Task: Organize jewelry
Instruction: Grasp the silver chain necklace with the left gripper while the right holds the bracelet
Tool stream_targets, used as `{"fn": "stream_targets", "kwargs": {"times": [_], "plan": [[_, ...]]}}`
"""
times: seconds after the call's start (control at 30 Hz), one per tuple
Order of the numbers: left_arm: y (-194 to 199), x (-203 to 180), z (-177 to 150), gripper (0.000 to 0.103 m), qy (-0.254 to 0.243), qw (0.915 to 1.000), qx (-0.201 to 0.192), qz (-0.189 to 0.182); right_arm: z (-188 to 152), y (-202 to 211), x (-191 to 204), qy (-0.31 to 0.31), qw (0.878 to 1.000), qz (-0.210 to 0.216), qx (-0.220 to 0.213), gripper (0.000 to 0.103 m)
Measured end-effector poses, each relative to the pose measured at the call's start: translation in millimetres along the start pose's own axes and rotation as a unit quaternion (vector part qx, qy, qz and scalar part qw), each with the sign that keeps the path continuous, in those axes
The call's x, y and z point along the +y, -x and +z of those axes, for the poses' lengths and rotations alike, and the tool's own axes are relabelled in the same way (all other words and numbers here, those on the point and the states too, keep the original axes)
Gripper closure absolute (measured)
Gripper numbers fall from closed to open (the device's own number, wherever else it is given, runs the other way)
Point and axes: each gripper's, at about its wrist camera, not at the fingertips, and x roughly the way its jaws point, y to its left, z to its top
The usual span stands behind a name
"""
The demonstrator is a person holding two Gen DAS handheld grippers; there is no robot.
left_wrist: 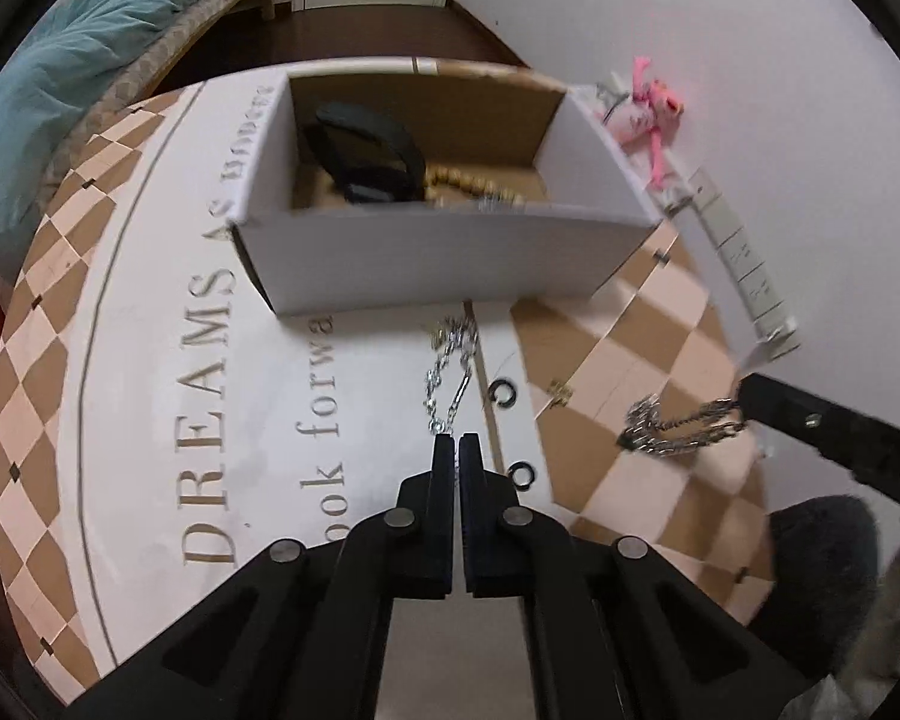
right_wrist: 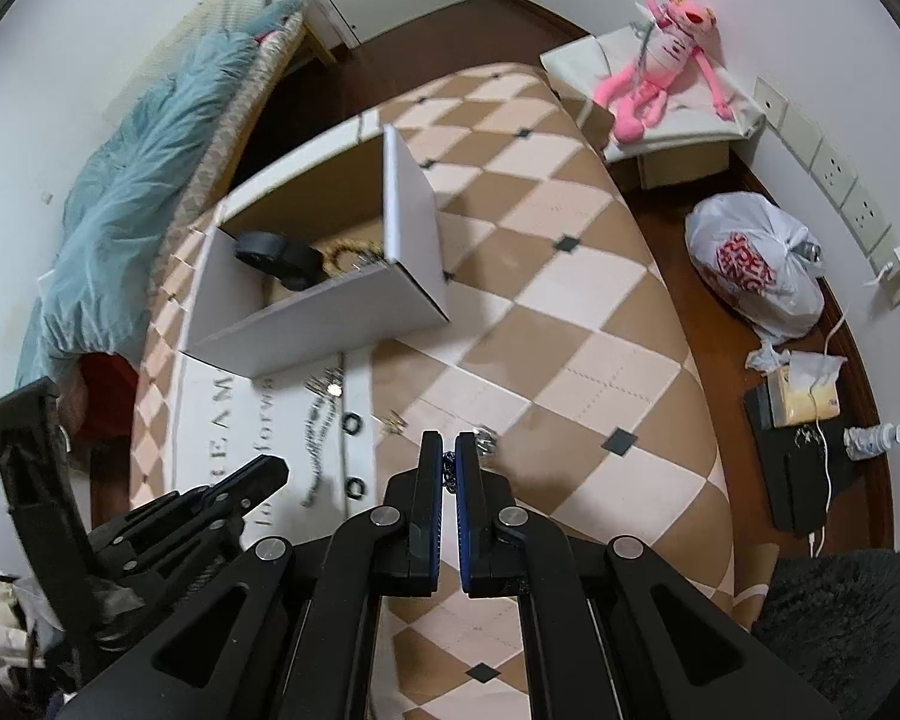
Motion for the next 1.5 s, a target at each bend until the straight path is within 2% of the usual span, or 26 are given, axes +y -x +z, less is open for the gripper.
{"fn": "stream_targets", "kwargs": {"times": [0.3,0.37,0.5,0.53,0.57,0.6,0.63,0.67,0.87,0.93,1.0,1.03,1.07,1.13,1.23,1.5], "plan": [[51.3,12.8,29.8,0.103,0.018,0.9977,-0.055,-0.034,20.8,28.5,27.7,0.023,0.999,0.034,-0.029,0.099],[42.8,15.2,31.5,0.099,0.030,0.9976,-0.045,-0.042,23.5,26.2,30.6,0.027,0.999,0.031,-0.030,0.099],[7.8,19.0,29.4,0.095,0.038,0.9992,-0.002,-0.013,20.6,6.6,25.1,0.024,0.999,0.015,-0.015,0.099],[-2.1,18.5,28.3,0.091,0.038,0.9993,0.005,-0.003,18.1,0.0,21.7,0.023,1.000,0.009,-0.010,0.099],[-9.0,17.3,27.2,0.068,0.036,0.9993,0.010,0.001,15.5,-7.8,18.2,0.020,1.000,0.001,-0.004,0.099],[-16.9,15.9,26.4,0.034,0.034,0.9993,0.016,0.004,13.1,-13.5,13.9,0.016,1.000,-0.001,0.001,0.099],[-22.1,14.6,25.4,0.023,0.033,0.9993,0.019,0.007,10.9,-18.9,9.8,0.010,1.000,-0.003,0.008,0.099],[-27.0,12.1,24.7,0.022,0.030,0.9993,0.019,0.010,8.7,-23.1,5.7,0.005,1.000,-0.005,0.012,0.099],[-53.3,-5.8,21.3,0.023,-0.015,0.9977,0.031,0.057,4.3,-32.1,-11.5,-0.017,1.000,-0.015,0.017,0.099],[-56.9,-14.0,20.2,0.033,-0.044,0.9963,0.017,0.072,4.7,-33.6,-14.8,-0.022,0.999,-0.015,0.017,0.099],[-53.8,-19.6,21.5,0.073,-0.058,0.9969,0.005,0.052,5.2,-34.4,-15.7,-0.024,0.999,-0.017,0.017,0.099],[-53.6,-22.6,22.7,0.083,-0.060,0.9975,0.008,0.037,5.1,-34.8,-16.5,-0.024,0.999,-0.017,0.017,0.099],[-54.2,-25.9,23.3,0.098,-0.061,0.9978,0.012,0.023,5.2,-35.2,-16.7,-0.025,0.999,-0.018,0.017,0.099],[-53.8,-30.8,22.8,0.100,-0.067,0.9973,0.011,0.030,5.7,-35.0,-16.7,-0.026,0.999,-0.017,0.016,0.099],[-46.6,-23.3,19.2,0.103,-0.044,0.9988,0.010,0.017,6.9,-30.3,-16.0,-0.026,1.000,-0.014,0.011,0.099],[10.6,8.6,17.7,0.103,0.008,0.9994,-0.018,-0.029,12.6,-1.7,-7.2,-0.017,1.000,0.013,-0.012,0.099]]}}
